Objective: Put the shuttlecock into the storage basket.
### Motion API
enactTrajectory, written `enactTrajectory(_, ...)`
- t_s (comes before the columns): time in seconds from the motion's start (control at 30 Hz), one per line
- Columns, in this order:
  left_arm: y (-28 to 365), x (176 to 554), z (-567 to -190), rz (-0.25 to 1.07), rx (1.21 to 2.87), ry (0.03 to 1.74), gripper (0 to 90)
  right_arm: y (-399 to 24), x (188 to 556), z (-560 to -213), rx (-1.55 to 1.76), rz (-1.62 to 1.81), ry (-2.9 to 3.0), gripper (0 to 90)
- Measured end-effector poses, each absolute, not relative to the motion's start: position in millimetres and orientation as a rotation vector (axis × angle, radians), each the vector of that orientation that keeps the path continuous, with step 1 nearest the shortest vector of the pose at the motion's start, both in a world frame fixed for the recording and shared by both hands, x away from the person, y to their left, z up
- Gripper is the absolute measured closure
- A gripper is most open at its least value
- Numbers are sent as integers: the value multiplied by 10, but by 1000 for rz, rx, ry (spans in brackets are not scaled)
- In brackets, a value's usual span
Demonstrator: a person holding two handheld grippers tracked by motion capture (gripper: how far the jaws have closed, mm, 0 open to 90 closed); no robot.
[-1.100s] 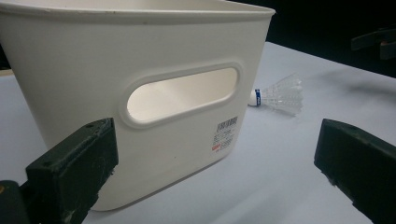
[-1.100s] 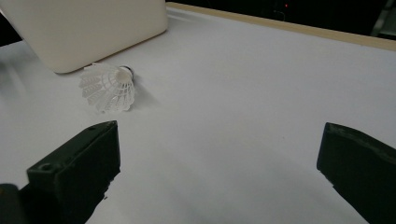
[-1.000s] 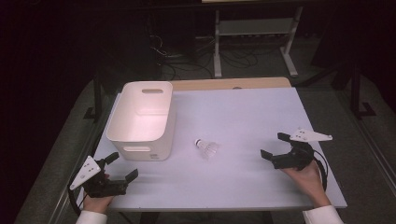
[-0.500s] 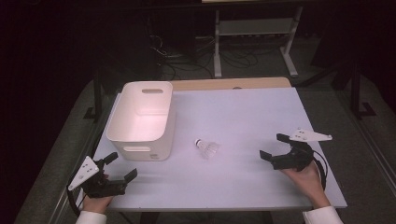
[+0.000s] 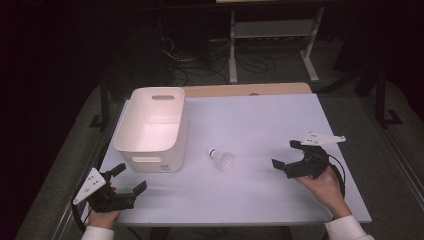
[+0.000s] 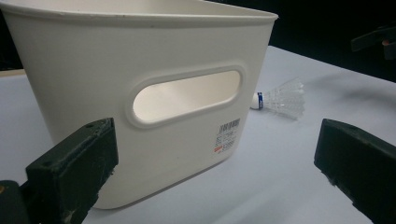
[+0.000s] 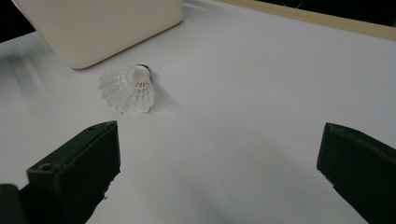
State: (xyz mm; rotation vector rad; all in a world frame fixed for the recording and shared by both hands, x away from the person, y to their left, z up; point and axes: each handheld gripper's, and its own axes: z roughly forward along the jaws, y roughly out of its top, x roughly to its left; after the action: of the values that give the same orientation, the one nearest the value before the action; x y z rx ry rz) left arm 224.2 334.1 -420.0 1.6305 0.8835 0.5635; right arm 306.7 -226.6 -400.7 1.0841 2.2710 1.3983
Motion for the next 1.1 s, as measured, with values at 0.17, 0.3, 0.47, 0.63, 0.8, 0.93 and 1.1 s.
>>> enactTrajectory(0.17, 3327, 2238, -4201, 559, 1614, 888, 0, -2192, 3113, -3981, 1076, 1371, 2302, 0)
enactTrajectory(0.3, 3335, 2236, -4200, 562, 1624, 882, 0, -2143, 3146, -3928, 1050, 1368, 2310, 0)
enactTrajectory(0.47, 3327, 2235, -4200, 566, 1627, 874, 0, -2073, 3177, -3851, 1025, 1366, 2319, 0)
enactTrajectory(0.63, 3328, 2233, -4200, 564, 1625, 877, 0, -2024, 3203, -3820, 1016, 1358, 2327, 0)
enactTrajectory(0.8, 3330, 2233, -4201, 564, 1625, 879, 0, -1943, 3254, -3732, 1000, 1351, 2361, 0)
enactTrajectory(0.93, 3333, 2230, -4199, 564, 1626, 879, 0, -1892, 3291, -3686, 998, 1343, 2379, 0)
enactTrajectory(1.1, 3331, 2233, -4201, 563, 1626, 879, 0, -1822, 3328, -3646, 991, 1324, 2401, 0)
